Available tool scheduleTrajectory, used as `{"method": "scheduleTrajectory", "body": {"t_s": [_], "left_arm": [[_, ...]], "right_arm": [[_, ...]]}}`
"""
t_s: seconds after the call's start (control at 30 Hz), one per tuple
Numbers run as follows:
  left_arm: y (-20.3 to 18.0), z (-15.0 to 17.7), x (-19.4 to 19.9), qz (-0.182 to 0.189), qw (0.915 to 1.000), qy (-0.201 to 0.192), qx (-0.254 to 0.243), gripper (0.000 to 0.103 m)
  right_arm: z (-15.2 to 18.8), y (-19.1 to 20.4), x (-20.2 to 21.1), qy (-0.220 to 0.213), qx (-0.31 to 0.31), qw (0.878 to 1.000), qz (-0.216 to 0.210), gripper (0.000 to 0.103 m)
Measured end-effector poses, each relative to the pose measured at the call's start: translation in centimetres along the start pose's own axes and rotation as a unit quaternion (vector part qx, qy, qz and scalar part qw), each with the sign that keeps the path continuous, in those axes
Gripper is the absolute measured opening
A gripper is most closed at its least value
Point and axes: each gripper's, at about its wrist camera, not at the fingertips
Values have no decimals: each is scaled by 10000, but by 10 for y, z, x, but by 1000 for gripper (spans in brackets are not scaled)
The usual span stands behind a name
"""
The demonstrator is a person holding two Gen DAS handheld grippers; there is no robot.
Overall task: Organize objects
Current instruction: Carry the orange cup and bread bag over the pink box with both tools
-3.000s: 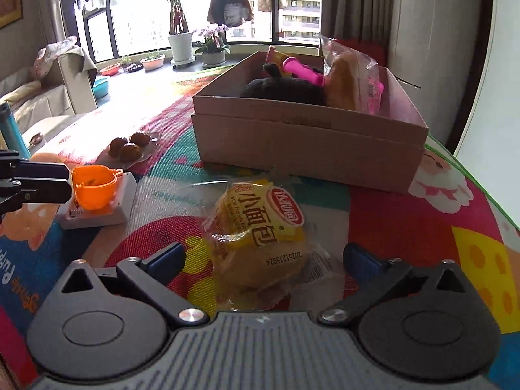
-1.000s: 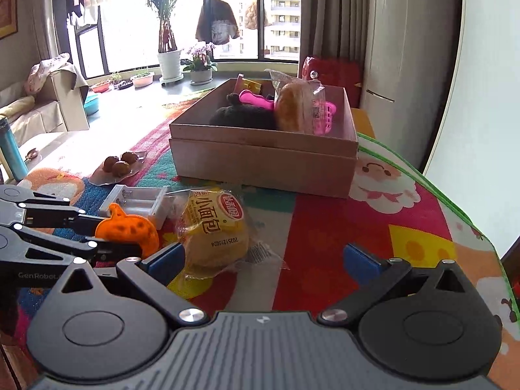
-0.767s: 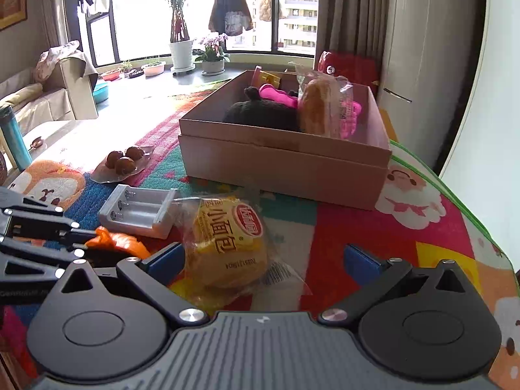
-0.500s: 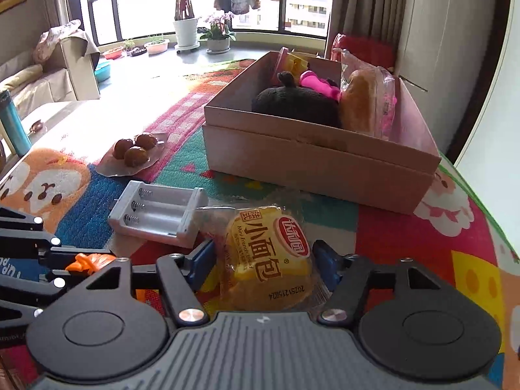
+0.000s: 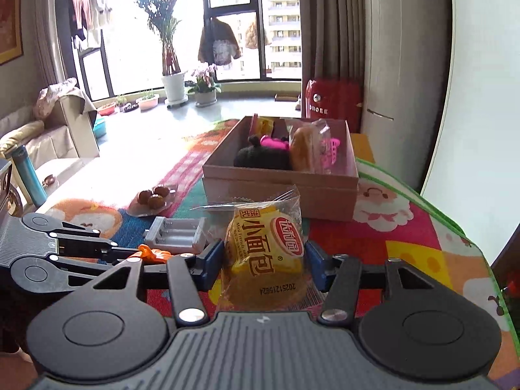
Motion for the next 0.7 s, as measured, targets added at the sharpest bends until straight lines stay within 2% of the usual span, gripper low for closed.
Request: {"method": "scheduleTrajectory", "body": {"t_s": [0.13,0.37,0.57,0.7], "left_arm": [[5,-33,2,-40,9996,-270,44,16],[26,-107,-4,-68,9928,-1150,320,16],[50,-147,-47,79,9858,-1420,896,17],[70,-161,-77,268,9768,-1615,1382,18]], "right_arm": [[-3,-6,7,-242,-85,9996,-76,54],[-6,-20,4,-330,-275,9991,-51,54],[-10,-32,-11,-238,-490,9985,24,54],[-16,-33,-23,-108,-486,9987,47,54]]}}
Point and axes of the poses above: each gripper's, at about its wrist camera, not at the fingertips, and x roughly against the way its jaws point, y to its left, z to its underside, and after that the axes turned 7 degrees about z, right-handed
